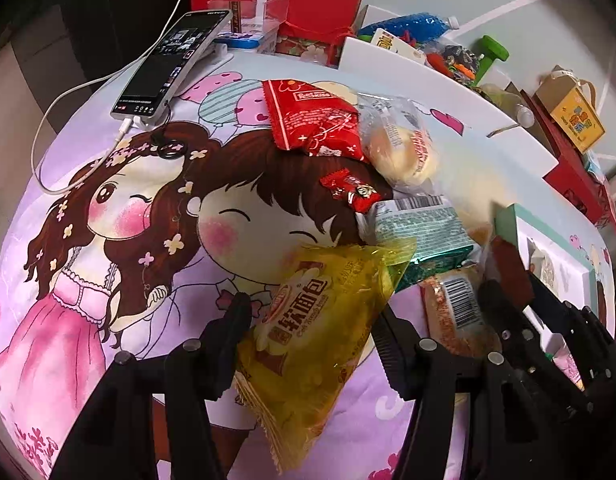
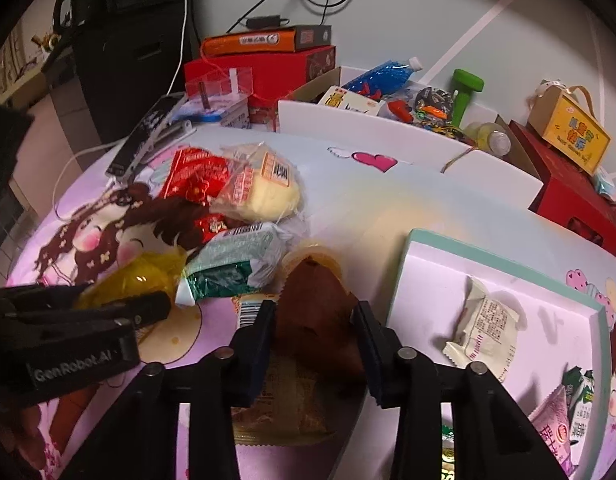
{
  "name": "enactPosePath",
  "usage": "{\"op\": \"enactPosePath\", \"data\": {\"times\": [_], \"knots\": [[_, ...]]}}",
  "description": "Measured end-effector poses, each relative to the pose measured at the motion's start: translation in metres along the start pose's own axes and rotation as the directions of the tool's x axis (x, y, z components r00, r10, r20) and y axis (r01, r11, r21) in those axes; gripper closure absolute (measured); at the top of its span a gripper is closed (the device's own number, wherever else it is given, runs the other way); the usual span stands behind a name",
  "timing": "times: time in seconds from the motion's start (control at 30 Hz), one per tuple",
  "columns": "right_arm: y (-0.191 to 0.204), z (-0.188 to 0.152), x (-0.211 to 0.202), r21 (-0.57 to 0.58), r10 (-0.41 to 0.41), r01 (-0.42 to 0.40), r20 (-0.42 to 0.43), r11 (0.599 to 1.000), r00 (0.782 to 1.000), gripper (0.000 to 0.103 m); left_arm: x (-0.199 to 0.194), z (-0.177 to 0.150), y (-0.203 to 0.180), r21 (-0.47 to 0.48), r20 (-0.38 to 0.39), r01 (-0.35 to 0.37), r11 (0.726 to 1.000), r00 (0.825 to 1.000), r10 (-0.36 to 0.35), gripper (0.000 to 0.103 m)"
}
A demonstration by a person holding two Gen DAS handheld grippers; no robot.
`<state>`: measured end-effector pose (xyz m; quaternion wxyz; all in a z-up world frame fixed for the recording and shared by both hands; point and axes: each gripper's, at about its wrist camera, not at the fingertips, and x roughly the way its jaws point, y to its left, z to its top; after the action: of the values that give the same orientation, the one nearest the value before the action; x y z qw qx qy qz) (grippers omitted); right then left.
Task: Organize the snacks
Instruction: 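Lift the brown packet with the right tool while the left tool holds the yellow bag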
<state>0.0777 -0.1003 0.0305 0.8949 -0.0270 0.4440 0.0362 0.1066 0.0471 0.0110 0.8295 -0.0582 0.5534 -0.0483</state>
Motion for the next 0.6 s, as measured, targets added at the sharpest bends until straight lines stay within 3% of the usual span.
{"op": "enactPosePath", "data": {"times": [0.23, 0.6], "knots": [[-0.008, 0.003, -0.017, 0.032, 0.017, -0.018, 0.017, 0.999, 1.000, 0.074, -0.009, 0.001, -0.004, 0.015, 0.026, -0.005, 1.000, 1.000, 0.005, 0.042], [-0.023, 0.009, -0.061, 0.099, 0.079, -0.089, 0.100, 0.991, 0.992, 0.076, -0.028, 0.001, -0.012, 0.039, 0.070, -0.012, 0.999, 0.998, 0.009, 0.042]]}}
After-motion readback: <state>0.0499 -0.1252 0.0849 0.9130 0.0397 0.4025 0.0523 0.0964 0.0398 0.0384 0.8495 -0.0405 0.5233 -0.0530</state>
